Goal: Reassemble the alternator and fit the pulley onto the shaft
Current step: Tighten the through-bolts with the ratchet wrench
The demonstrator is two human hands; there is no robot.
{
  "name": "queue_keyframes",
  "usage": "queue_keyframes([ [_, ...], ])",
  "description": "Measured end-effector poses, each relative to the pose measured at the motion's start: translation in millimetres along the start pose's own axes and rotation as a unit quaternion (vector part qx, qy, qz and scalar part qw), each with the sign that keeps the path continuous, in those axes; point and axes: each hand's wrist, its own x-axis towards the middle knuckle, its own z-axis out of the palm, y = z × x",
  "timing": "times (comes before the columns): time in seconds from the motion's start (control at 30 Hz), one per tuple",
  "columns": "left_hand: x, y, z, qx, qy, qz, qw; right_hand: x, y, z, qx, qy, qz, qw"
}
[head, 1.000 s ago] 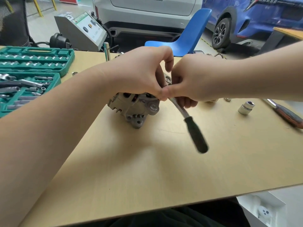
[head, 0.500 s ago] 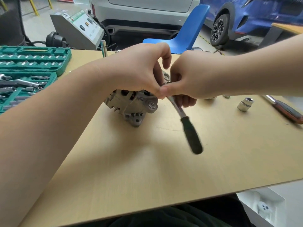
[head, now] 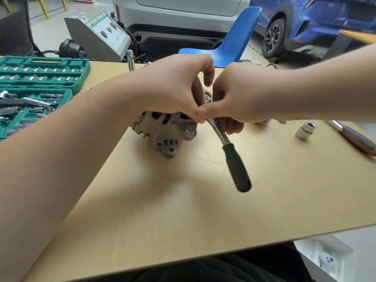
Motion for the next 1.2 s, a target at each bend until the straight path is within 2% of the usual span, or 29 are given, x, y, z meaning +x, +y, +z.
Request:
queue_keyframes([
  [0.03, 0, 0, 0, -0.001, 0.000, 0.000, 1.000, -1, -3, -1, 0.021, 0.003, 0.009, 1.000],
  [0.1, -1, 0, 1, -0.004, 0.005, 0.004, 1.000, -1, 1, -4, -0.132, 0.030, -0.052, 0.989],
  [0.13, -1, 0, 2, -0.005, 0.007, 0.004, 1.000, -1, 3, -4, -0.231, 0.046, -0.113, 0.965],
  [0.2, -1, 0, 1, -0.001, 0.004, 0.005, 1.000, -1, 8, -10, -0.383, 0.048, -0.243, 0.890],
  [0.23, -2, 0, 1, 0.000, 0.002, 0.004, 1.000, 0, 11, -14, -0.423, 0.033, -0.291, 0.858],
  [0.27, -1, 1, 1, 0.001, 0.001, 0.002, 1.000, 2, 13, -18, -0.436, 0.020, -0.312, 0.844],
  [0.3, -1, 1, 1, 0.001, 0.002, 0.001, 1.000, 2, 13, -20, -0.426, 0.023, -0.304, 0.852],
  [0.37, -1, 1, 2, 0.000, 0.006, 0.002, 1.000, 0, 8, -16, -0.336, 0.041, -0.223, 0.914],
  [0.43, -1, 1, 3, 0.002, 0.005, 0.005, 1.000, 2, 6, -7, -0.151, 0.011, -0.087, 0.985],
  [0.5, 0, 0, 2, 0.005, -0.001, 0.005, 1.000, 0, 1, -2, -0.008, -0.012, 0.001, 1.000],
  [0.53, 0, 0, 1, 0.004, -0.002, 0.007, 1.000, -1, 1, -2, -0.023, -0.004, -0.008, 1.000],
  [0.57, -1, 0, 1, 0.002, 0.000, 0.009, 1.000, 1, 4, -3, -0.100, 0.017, -0.052, 0.993],
  [0.6, -1, 0, 1, 0.003, 0.001, 0.010, 1.000, 1, 7, -3, -0.190, 0.042, -0.119, 0.974],
  [0.67, -1, 1, 0, 0.007, -0.003, 0.006, 1.000, 0, 14, -7, -0.340, 0.056, -0.251, 0.905],
  [0.7, -1, 1, 0, 0.008, -0.006, 0.006, 1.000, 2, 19, -10, -0.379, 0.052, -0.299, 0.874],
  [0.73, -1, 0, 1, 0.008, -0.007, 0.005, 1.000, 3, 20, -12, -0.394, 0.051, -0.316, 0.862],
  [0.77, -1, 0, 1, 0.008, -0.004, 0.005, 1.000, 2, 19, -11, -0.387, 0.053, -0.296, 0.872],
  [0.8, -1, 0, 2, 0.009, 0.003, 0.005, 1.000, 1, 17, -8, -0.357, 0.060, -0.250, 0.898],
  [0.87, -1, -1, 3, 0.015, 0.008, 0.008, 1.000, 1, 11, -1, -0.197, 0.054, -0.127, 0.971],
  [0.9, 0, -1, 2, 0.017, 0.003, 0.008, 1.000, 2, 10, 1, -0.093, 0.031, -0.070, 0.993],
  [0.93, 0, -1, 2, 0.017, -0.003, 0.008, 1.000, 1, 7, 2, -0.006, 0.017, -0.027, 0.999],
  [0.97, 1, -1, 1, 0.016, -0.007, 0.009, 1.000, -1, 5, 1, 0.027, 0.009, -0.011, 1.000],
  [1.0, 1, -2, 1, 0.014, -0.007, 0.012, 1.000, -1, 5, 0, -0.005, 0.013, -0.025, 1.000],
  [1.03, 1, -2, 0, 0.012, -0.005, 0.014, 1.000, 0, 7, -2, -0.085, 0.028, -0.064, 0.994],
  [1.07, 1, -1, 0, 0.012, -0.004, 0.013, 1.000, 0, 10, -2, -0.178, 0.044, -0.125, 0.975],
  [1.13, 0, 0, 0, 0.012, -0.008, 0.007, 1.000, 0, 15, -8, -0.341, 0.053, -0.257, 0.903],
  [1.17, -1, 1, 0, 0.012, -0.010, 0.004, 1.000, 4, 19, -12, -0.382, 0.042, -0.310, 0.870],
  [1.2, -1, 1, 0, 0.010, -0.010, 0.003, 1.000, 6, 21, -15, -0.389, 0.034, -0.331, 0.859],
])
